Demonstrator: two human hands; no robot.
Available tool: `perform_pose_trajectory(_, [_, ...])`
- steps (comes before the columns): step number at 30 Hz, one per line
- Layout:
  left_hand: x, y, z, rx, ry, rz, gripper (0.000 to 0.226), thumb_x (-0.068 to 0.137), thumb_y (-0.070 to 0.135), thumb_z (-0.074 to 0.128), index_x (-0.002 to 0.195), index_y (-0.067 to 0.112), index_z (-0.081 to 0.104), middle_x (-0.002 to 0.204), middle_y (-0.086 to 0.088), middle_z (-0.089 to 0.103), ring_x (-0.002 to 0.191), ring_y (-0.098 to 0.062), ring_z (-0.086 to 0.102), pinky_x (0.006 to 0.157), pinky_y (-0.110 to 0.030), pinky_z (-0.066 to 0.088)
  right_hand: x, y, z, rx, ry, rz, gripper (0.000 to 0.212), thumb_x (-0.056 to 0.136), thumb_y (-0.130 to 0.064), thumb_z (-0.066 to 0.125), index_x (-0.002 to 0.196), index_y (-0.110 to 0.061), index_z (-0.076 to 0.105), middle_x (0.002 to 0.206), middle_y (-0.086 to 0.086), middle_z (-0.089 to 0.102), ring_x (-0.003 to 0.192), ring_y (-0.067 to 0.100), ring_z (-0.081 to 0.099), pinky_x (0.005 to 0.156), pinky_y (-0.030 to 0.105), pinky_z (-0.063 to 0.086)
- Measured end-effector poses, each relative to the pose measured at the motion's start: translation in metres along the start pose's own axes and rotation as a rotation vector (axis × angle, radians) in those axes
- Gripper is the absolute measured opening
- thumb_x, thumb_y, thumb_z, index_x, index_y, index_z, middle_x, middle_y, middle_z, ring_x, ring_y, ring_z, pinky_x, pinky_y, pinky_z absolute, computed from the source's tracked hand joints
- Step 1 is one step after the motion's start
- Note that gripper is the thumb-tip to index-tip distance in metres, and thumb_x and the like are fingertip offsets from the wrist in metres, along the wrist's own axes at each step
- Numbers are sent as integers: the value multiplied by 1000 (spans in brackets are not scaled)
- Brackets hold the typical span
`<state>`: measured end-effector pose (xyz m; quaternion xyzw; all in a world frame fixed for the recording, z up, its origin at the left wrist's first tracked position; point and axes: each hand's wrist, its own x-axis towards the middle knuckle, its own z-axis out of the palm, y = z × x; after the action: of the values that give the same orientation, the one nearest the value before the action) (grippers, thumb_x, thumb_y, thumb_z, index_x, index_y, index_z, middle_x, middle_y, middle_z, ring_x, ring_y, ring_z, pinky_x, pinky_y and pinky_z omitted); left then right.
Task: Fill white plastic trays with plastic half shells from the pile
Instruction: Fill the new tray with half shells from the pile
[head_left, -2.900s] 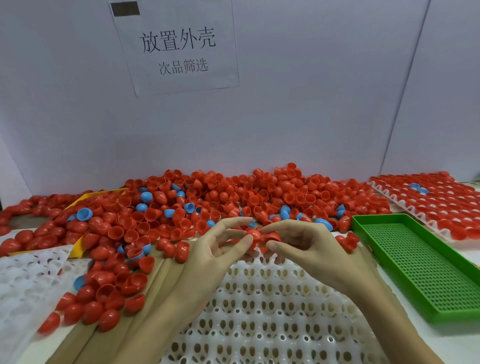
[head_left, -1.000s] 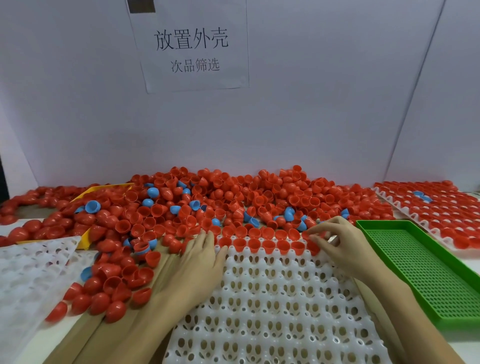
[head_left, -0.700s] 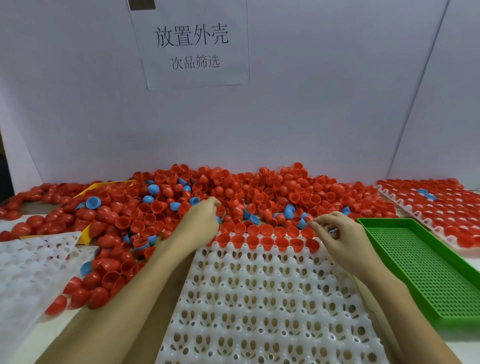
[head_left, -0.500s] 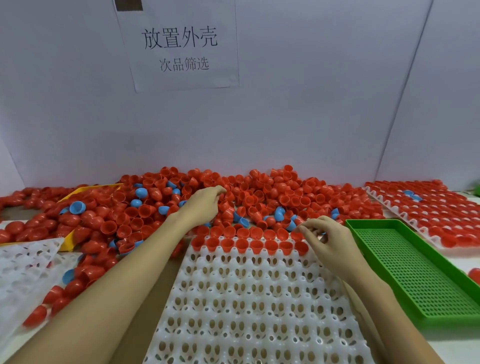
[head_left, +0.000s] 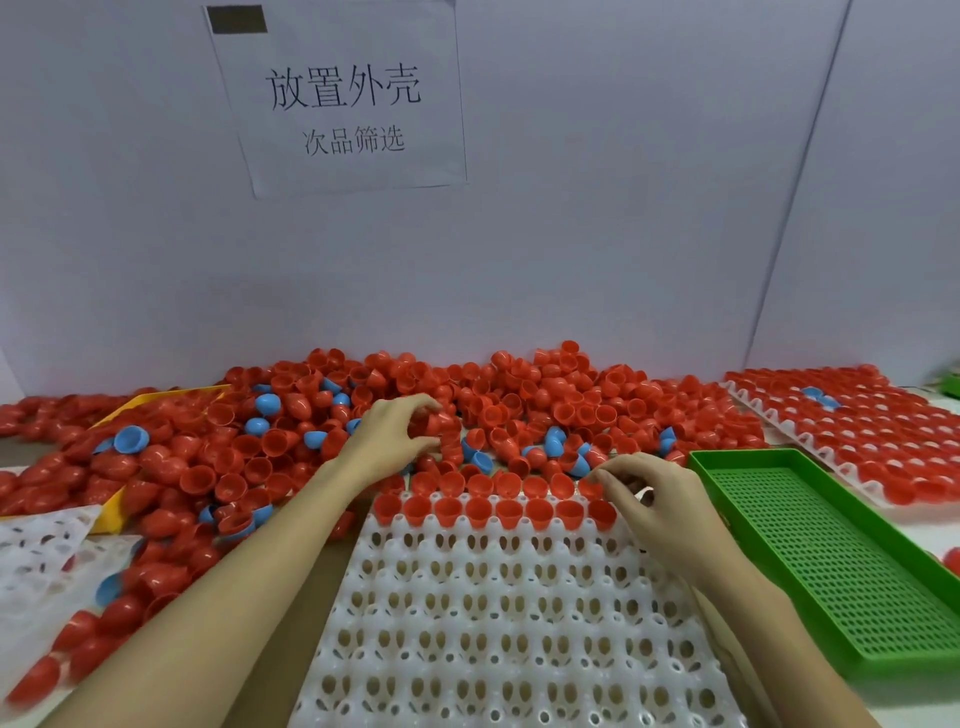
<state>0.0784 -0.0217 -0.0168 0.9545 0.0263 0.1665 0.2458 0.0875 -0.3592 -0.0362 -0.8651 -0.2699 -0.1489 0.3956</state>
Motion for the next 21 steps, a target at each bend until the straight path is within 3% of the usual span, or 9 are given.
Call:
perform_pose_trajectory(3, [-11, 6, -9, -184, 118, 21, 49, 91, 2, 70, 134, 25, 63, 118, 9, 69, 105, -6, 66, 76, -6, 49, 0, 1, 0, -9, 1, 2, 12, 99, -22, 71, 97, -29, 80, 88, -21, 73, 88, -2, 65, 74, 12, 51])
perform_pose_trajectory(7, [-33, 13, -14, -286, 234, 34, 21, 92, 8, 73, 103, 24, 79, 98, 16, 75, 91, 3, 70, 83, -13, 57, 0, 1, 0, -8, 5, 4, 12, 99, -22, 71, 98, -28, 81, 88, -20, 73, 86, -1, 66, 73, 16, 52])
perform_pose_trajectory(10, [-50, 11, -8, -296, 290, 31, 22, 93, 7, 72, 106, 24, 78, 98, 16, 75, 92, 3, 70, 83, -12, 56, 0, -2, 0, -13, -4, 1, 13, 99, -21, 70, 98, -28, 81, 87, -20, 73, 86, -1, 67, 72, 14, 51])
perform_pose_trajectory(12, [-53, 8, -3, -224, 224, 36, 32, 93, 5, 70, 121, 23, 72, 111, 12, 73, 104, -1, 67, 92, -19, 55, -1, -3, 1, -14, -6, 1, 13, 99, -21, 70, 98, -28, 81, 88, -21, 73, 88, -1, 66, 73, 12, 51])
perform_pose_trajectory(15, [-46, 7, -2, -184, 34, 41, 39, 98, 14, 66, 134, 28, 64, 133, 12, 63, 121, -3, 58, 98, -18, 48, -1, -4, 1, -12, -17, 6, 13, 99, -20, 71, 98, -28, 81, 88, -21, 74, 87, -2, 66, 73, 11, 50])
perform_pose_trajectory(19, [-26, 17, -6, -69, -192, 97, 37, 98, 28, 68, 135, 31, 65, 143, 9, 59, 125, -9, 58, 107, -34, 50, -1, -5, 2, -28, -19, 19, 14, 99, -20, 70, 99, -30, 81, 88, -22, 73, 89, -3, 66, 71, 12, 50])
perform_pose_trajectory(21, [-15, 23, -6, 54, -216, 122, 33, 94, 25, 74, 127, 26, 70, 137, 5, 63, 118, -13, 61, 102, -31, 50, -2, -5, 2, -26, -21, 15, 16, 100, -19, 70, 98, -31, 80, 87, -22, 73, 88, -2, 66, 72, 12, 51])
